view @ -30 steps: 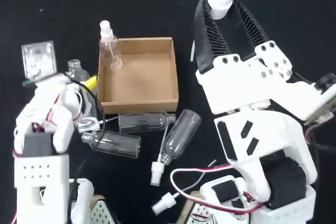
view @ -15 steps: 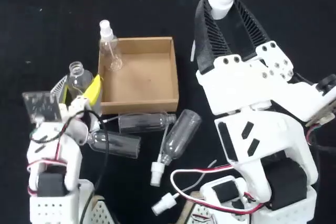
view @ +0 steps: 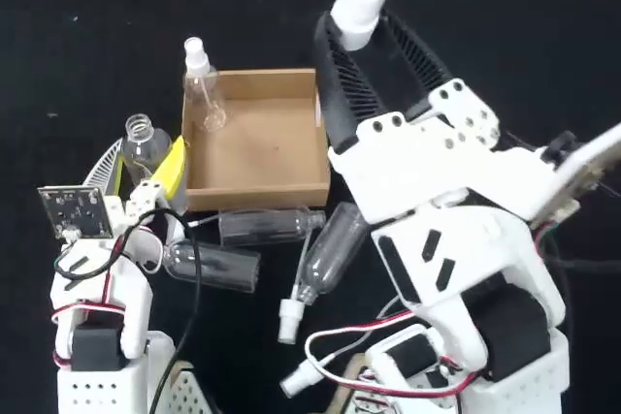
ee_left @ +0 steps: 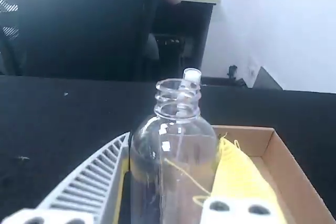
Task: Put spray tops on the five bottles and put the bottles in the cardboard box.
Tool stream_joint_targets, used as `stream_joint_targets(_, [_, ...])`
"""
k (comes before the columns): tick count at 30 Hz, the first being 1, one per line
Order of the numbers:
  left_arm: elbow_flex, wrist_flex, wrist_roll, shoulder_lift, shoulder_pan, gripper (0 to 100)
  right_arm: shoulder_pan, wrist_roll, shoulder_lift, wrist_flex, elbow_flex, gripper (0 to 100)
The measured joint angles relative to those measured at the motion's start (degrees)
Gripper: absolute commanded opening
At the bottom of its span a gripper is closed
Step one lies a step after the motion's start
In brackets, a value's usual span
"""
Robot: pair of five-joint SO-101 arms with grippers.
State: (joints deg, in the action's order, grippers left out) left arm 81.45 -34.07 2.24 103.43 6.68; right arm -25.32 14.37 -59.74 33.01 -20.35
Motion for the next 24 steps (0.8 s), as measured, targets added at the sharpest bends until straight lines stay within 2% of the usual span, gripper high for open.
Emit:
stream_joint_targets(8, [13.9, 12.5, 0.0, -0.1, 0.6, 3, 0.0, 0.0, 0.1, -12.0, -8.4, 6.4])
stream_joint_targets(15, [14.5, 33.1, 0.0, -0.1, 0.5, 3, 0.0, 0.0, 0.0, -16.9, -10.2, 6.4])
stream_joint_targets(21, [14.7, 35.8, 0.0, -0.1, 0.4, 3, 0.0, 0.0, 0.0, -17.4, -10.2, 6.7])
stream_joint_targets(24, [14.7, 35.8, 0.0, -0.1, -3.3, 3, -1.5, 0.0, 0.0, -17.4, -10.2, 6.7])
